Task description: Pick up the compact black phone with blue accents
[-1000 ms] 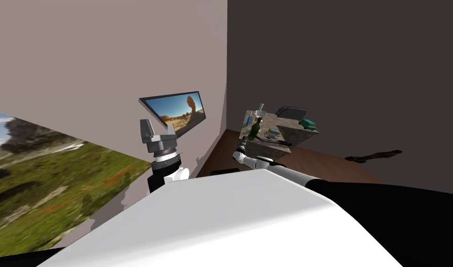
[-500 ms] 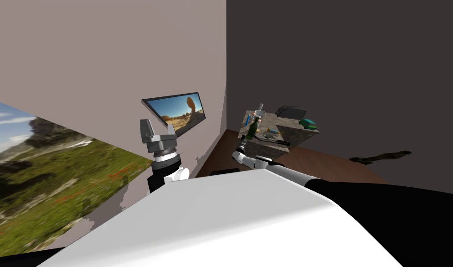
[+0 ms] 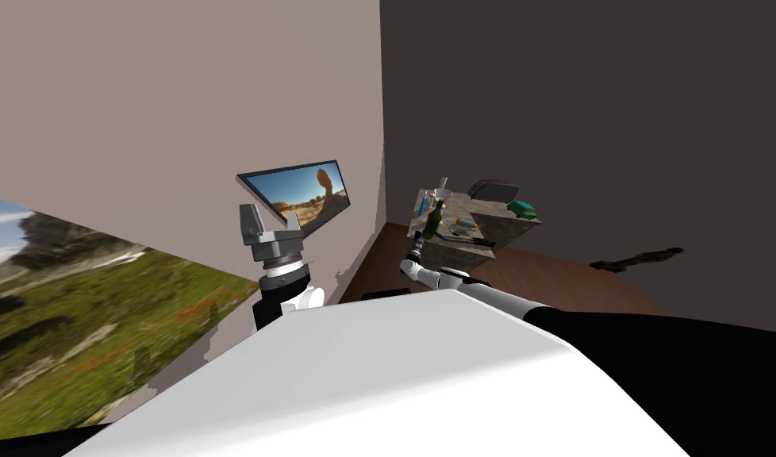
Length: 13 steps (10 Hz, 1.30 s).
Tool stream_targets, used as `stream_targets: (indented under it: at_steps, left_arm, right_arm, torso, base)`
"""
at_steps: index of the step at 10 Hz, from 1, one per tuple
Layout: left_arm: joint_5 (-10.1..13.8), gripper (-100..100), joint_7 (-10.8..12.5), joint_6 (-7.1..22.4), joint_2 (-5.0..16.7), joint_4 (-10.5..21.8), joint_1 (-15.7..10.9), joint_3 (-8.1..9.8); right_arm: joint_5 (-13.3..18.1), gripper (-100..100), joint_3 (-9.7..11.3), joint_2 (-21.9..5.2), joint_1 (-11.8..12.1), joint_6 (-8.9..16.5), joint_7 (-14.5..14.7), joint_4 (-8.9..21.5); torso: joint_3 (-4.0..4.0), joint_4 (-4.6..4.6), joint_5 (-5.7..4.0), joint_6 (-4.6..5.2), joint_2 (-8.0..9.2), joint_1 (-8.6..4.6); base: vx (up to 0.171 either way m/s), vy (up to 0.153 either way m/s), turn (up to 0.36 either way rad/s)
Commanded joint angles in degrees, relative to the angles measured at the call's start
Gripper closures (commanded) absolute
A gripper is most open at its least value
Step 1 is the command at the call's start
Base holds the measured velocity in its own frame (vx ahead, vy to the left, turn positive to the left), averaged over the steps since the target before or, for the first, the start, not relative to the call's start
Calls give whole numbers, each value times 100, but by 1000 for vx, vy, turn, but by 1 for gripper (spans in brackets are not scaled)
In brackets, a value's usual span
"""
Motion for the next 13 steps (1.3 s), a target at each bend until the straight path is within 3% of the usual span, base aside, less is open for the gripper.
stream_targets:
  at_steps: [1,4,5,6,7,8,9,10,11,12,13]
  left_arm:
    - [0,0,0,0,0,0,0,0]
    - [0,0,0,0,0,0,1,0]
    - [0,0,0,0,0,0,0,0]
    - [0,0,0,0,0,0,1,0]
    - [0,0,0,0,0,0,0,0]
    - [0,0,0,0,0,0,1,0]
    - [0,0,0,0,0,0,0,0]
    - [0,0,0,0,0,0,1,0]
    - [0,0,0,0,0,0,0,0]
    - [0,0,0,0,0,0,1,0]
    - [0,0,0,0,1,0,0,0]
  right_arm:
    - [286,100,-129,-286,228,-208,-152,-286]
    - [634,100,-245,-529,406,-408,-316,-503]
    - [840,100,-361,-764,584,-608,-480,-698]
    - [936,100,-361,-764,584,-608,-480,-698]
    - [1149,100,-476,-998,763,-809,-644,-892]
    - [1238,100,-476,-998,763,-809,-644,-892]
    - [1451,100,-592,-1233,941,-1009,-808,-1087]
    - [1540,100,-592,-1233,941,-1009,-808,-1087]
    - [1752,100,-707,-1467,1119,-1209,-971,-1281]
    - [1841,100,-707,-1467,1119,-1209,-971,-1281]
    - [2052,100,-823,-1702,1297,-1409,-1135,-1476]
  torso:
    - [0,0,0,0,0,0]
    - [-2,-1,0,5,-3,8]
    - [1,0,-1,-2,2,0]
    - [0,-2,-1,8,2,-2]
    - [2,1,-4,-3,3,-10]
    - [-3,-1,-2,5,-5,-4]
    - [-2,0,-4,-5,-3,-7]
    - [-1,-2,-1,6,-1,-3]
    - [2,1,-4,-5,5,-6]
    - [1,0,-1,5,1,-6]
    - [1,1,-4,-6,3,-10]
  base:
    - [90,154,-241]
    - [69,144,-147]
    - [55,139,-250]
    - [50,118,-128]
    - [83,140,-191]
    - [64,126,-114]
    - [60,145,-225]
    - [38,130,-134]
    - [60,137,-207]
    - [43,119,-119]
    - [63,145,-195]
